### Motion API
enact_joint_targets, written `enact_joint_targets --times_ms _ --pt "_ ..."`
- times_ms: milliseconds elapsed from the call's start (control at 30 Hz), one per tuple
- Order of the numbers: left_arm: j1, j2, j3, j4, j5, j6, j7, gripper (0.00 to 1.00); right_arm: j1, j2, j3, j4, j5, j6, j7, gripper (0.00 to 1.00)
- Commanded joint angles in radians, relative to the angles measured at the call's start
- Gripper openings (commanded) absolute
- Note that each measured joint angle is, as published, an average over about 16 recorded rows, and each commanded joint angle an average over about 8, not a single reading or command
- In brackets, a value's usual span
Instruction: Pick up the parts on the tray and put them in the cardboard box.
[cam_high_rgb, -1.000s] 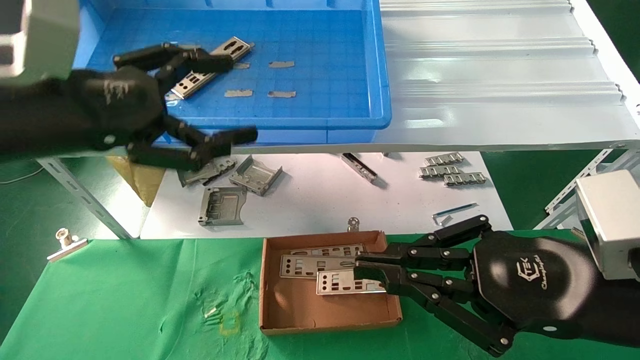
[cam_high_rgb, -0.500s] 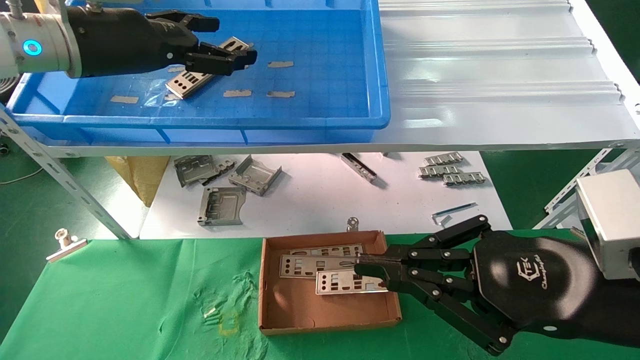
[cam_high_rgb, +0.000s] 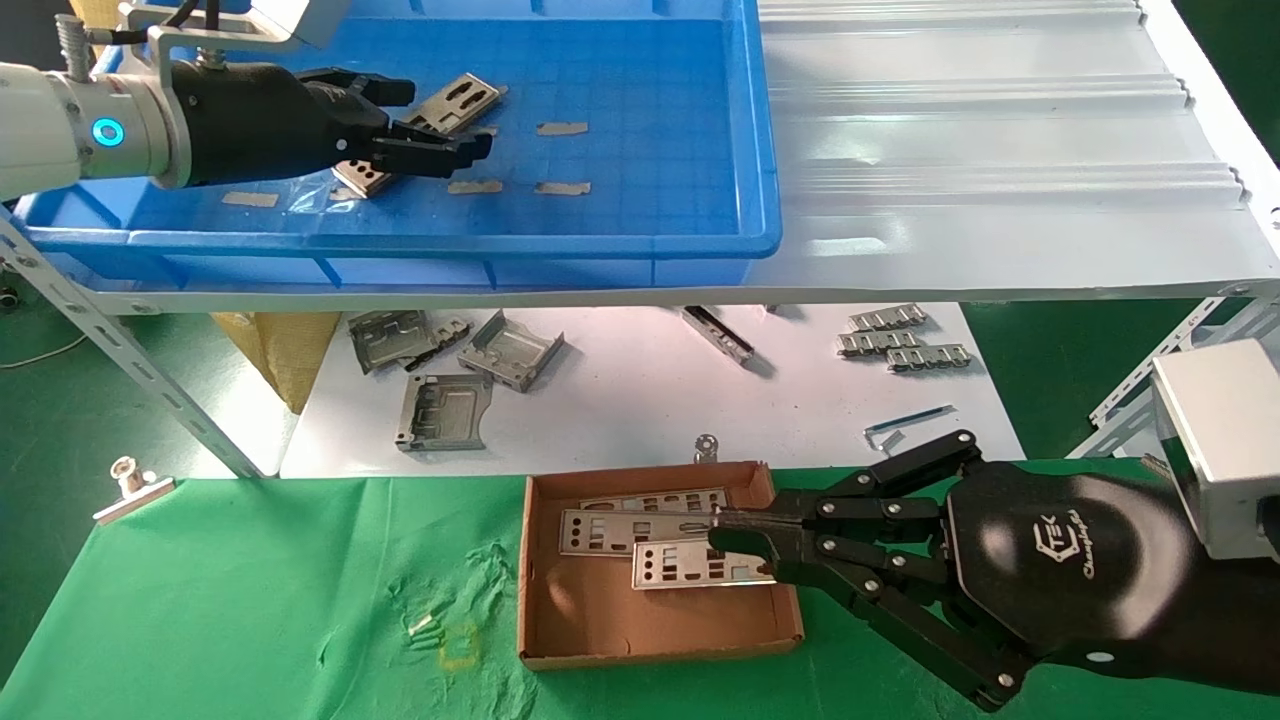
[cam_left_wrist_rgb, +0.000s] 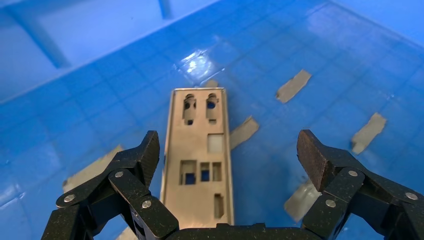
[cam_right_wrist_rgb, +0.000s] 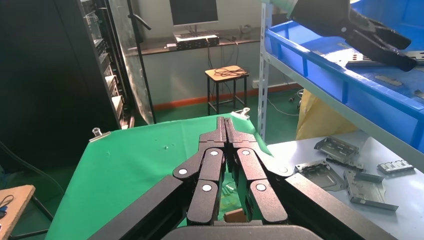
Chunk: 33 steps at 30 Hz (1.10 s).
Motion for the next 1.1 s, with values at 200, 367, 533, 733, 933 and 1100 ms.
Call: enact_joint_targets --times_ms 200,367,533,733,933,1100 --pt "0.0 0.006 -0.008 0.036 -0.01 -0.031 0.037 0.0 0.0 0.0 0.0 0.0 0.0 0.0 0.0 0.0" --pt "0.0 0.012 -0.01 0.051 -0.012 -0.054 0.058 0.0 0.0 0.0 0.0 0.0 0.0 0.0 0.0 0.0" --pt "-0.001 0.016 -0.012 0.06 -0.014 -0.064 0.076 0.0 0.0 0.0 0.0 0.0 0.0 0.0 0.0 0.0" --pt "0.0 0.024 -0.013 0.069 -0.015 -0.074 0.095 0.0 0.0 0.0 0.0 0.0 0.0 0.0 0.0 0.0" --pt "0.0 0.033 -0.015 0.072 -0.019 -0.085 0.113 0.0 0.0 0.0 0.0 0.0 0.0 0.0 0.0 0.0" --pt "-0.003 0.041 -0.02 0.074 -0.025 -0.092 0.125 0.0 0.0 0.0 0.0 0.0 0.0 0.0 0.0 0.0"
